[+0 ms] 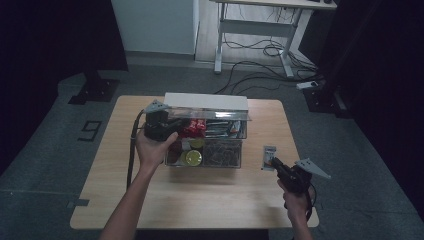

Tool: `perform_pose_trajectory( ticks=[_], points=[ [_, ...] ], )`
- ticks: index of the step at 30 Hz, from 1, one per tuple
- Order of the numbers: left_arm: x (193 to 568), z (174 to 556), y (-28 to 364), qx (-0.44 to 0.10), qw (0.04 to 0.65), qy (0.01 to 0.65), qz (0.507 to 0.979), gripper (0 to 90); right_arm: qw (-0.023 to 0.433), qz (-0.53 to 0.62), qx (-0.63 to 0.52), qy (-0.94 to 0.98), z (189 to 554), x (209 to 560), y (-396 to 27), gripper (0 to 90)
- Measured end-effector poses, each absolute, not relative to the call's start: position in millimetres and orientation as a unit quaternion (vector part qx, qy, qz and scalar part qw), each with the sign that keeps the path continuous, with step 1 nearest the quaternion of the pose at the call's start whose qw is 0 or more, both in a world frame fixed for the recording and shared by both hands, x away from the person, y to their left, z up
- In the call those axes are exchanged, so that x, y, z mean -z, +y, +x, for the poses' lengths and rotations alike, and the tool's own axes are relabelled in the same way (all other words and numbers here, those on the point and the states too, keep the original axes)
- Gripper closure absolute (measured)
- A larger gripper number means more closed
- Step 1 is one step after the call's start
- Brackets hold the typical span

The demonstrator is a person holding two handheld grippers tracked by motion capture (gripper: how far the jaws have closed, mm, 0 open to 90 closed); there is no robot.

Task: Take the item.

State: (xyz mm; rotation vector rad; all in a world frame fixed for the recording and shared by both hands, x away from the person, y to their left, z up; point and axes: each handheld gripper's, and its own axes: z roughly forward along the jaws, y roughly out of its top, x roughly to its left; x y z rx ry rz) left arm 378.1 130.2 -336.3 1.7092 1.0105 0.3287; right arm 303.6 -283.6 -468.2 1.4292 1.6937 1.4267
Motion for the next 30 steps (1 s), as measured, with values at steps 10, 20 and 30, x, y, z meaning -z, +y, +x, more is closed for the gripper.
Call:
perform_pose_trajectory(
  ticks=[10, 20, 30],
  points=[
    [336, 378, 130, -0.137, 0.535, 0.422, 0.719, 89.6, 0.245, 0.536, -0.513, 0.625, 304, 479, -284, 88.1],
    [337, 379, 128, -0.137, 0.536, 0.424, 0.718, 89.3, 0.235, 0.543, -0.502, 0.631, 308, 491, -284, 88.1],
    [336, 378, 127, -0.137, 0.534, 0.423, 0.719, 89.3, 0.221, 0.556, -0.488, 0.636, 313, 506, -287, 88.1]
  ],
)
